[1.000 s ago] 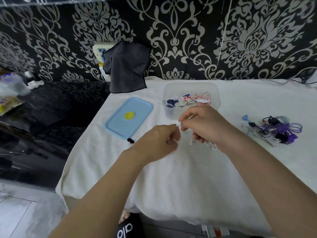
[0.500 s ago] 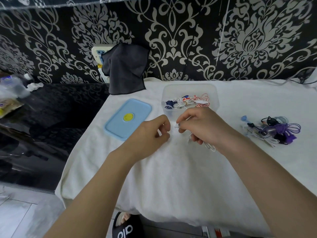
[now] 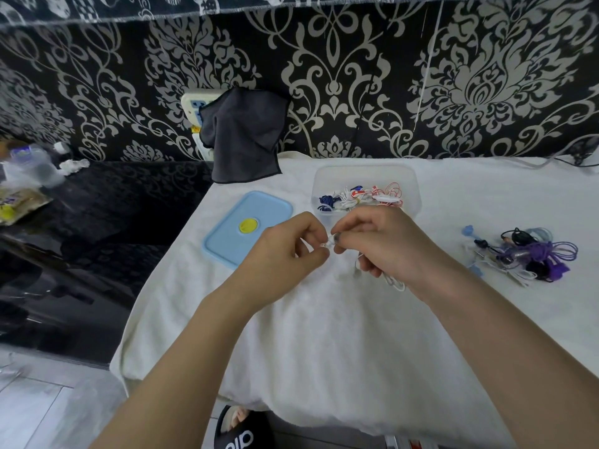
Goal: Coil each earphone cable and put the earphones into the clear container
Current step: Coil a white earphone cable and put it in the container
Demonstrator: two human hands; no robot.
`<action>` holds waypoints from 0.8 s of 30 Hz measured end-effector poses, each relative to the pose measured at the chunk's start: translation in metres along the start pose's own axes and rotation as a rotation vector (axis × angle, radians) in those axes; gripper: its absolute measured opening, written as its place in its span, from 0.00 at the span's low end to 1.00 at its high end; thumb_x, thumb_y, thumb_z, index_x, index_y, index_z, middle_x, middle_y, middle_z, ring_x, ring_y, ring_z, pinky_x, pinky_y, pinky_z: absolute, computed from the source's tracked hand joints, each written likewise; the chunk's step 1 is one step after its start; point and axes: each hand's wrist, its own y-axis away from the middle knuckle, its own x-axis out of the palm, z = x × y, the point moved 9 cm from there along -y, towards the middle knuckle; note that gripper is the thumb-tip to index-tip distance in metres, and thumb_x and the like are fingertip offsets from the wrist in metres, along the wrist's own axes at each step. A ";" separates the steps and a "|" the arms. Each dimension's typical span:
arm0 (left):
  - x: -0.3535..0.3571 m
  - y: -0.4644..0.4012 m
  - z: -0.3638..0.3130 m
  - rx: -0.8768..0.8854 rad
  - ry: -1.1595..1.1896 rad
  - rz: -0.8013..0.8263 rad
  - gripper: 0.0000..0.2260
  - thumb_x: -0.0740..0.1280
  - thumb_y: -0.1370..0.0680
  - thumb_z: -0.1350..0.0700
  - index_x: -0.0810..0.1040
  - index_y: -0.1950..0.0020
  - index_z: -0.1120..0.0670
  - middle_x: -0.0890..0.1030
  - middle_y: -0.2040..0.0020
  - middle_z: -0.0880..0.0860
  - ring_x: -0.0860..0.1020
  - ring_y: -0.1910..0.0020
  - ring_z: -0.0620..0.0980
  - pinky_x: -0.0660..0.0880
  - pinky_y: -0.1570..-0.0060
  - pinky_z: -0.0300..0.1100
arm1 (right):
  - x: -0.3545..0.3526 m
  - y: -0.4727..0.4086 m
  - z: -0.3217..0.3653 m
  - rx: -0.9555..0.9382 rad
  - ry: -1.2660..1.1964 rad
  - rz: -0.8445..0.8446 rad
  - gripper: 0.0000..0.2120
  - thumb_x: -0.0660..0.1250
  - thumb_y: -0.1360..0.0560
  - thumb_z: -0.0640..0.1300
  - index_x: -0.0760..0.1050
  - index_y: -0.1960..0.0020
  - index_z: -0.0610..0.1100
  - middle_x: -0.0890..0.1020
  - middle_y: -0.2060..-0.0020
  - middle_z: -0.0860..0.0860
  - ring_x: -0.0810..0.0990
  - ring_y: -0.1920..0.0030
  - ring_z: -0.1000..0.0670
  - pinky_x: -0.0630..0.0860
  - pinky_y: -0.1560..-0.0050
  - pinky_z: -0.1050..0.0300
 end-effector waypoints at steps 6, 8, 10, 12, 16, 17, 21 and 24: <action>-0.005 0.002 -0.004 -0.003 0.045 -0.016 0.08 0.72 0.24 0.59 0.77 0.53 0.47 0.81 0.57 0.45 0.75 0.65 0.45 0.74 0.64 0.42 | -0.001 0.001 0.004 -0.009 -0.017 -0.013 0.03 0.69 0.26 0.40 0.81 0.55 0.46 0.87 0.62 0.52 0.77 0.74 0.52 0.72 0.68 0.54; -0.007 0.002 -0.006 0.005 0.061 -0.023 0.07 0.71 0.24 0.60 0.77 0.52 0.49 0.82 0.58 0.45 0.75 0.64 0.48 0.74 0.64 0.46 | -0.002 0.002 0.006 -0.011 -0.033 -0.018 0.03 0.70 0.26 0.40 0.81 0.54 0.45 0.87 0.61 0.52 0.77 0.73 0.51 0.72 0.68 0.54; -0.009 0.002 -0.008 0.013 0.069 -0.031 0.07 0.71 0.24 0.60 0.78 0.51 0.50 0.82 0.58 0.46 0.76 0.63 0.52 0.74 0.64 0.47 | -0.001 0.003 0.007 -0.012 -0.040 -0.022 0.03 0.70 0.26 0.40 0.82 0.54 0.45 0.87 0.61 0.51 0.77 0.72 0.50 0.72 0.68 0.55; -0.010 0.003 -0.011 0.025 0.078 -0.042 0.07 0.71 0.24 0.61 0.78 0.51 0.51 0.82 0.57 0.48 0.76 0.63 0.54 0.74 0.64 0.46 | 0.000 0.002 0.006 -0.005 -0.051 -0.018 0.04 0.69 0.26 0.40 0.82 0.54 0.46 0.87 0.61 0.52 0.77 0.72 0.51 0.71 0.67 0.53; -0.013 0.007 -0.017 0.070 0.085 -0.044 0.07 0.72 0.24 0.63 0.79 0.50 0.52 0.83 0.56 0.48 0.76 0.63 0.53 0.75 0.60 0.45 | -0.001 0.003 0.006 0.022 -0.127 -0.013 0.05 0.69 0.26 0.37 0.82 0.53 0.43 0.87 0.62 0.49 0.75 0.75 0.52 0.70 0.72 0.58; -0.015 0.008 -0.018 0.079 0.077 -0.050 0.06 0.72 0.23 0.62 0.80 0.50 0.52 0.83 0.57 0.48 0.76 0.63 0.52 0.75 0.59 0.45 | -0.001 0.003 0.006 0.029 -0.147 -0.012 0.04 0.69 0.26 0.37 0.82 0.54 0.43 0.87 0.62 0.49 0.75 0.75 0.52 0.69 0.73 0.60; -0.021 0.007 -0.019 0.076 0.080 -0.084 0.05 0.73 0.23 0.60 0.82 0.50 0.50 0.85 0.56 0.46 0.79 0.61 0.47 0.76 0.57 0.40 | -0.001 0.004 0.005 0.060 -0.233 0.001 0.03 0.71 0.26 0.39 0.82 0.54 0.43 0.87 0.62 0.48 0.74 0.75 0.53 0.69 0.74 0.61; -0.023 0.006 -0.019 0.054 0.116 -0.082 0.06 0.73 0.23 0.60 0.83 0.51 0.48 0.84 0.54 0.45 0.81 0.57 0.49 0.77 0.55 0.43 | 0.000 0.004 0.004 0.093 -0.306 0.021 0.01 0.73 0.27 0.40 0.82 0.55 0.43 0.87 0.63 0.48 0.73 0.74 0.53 0.69 0.74 0.60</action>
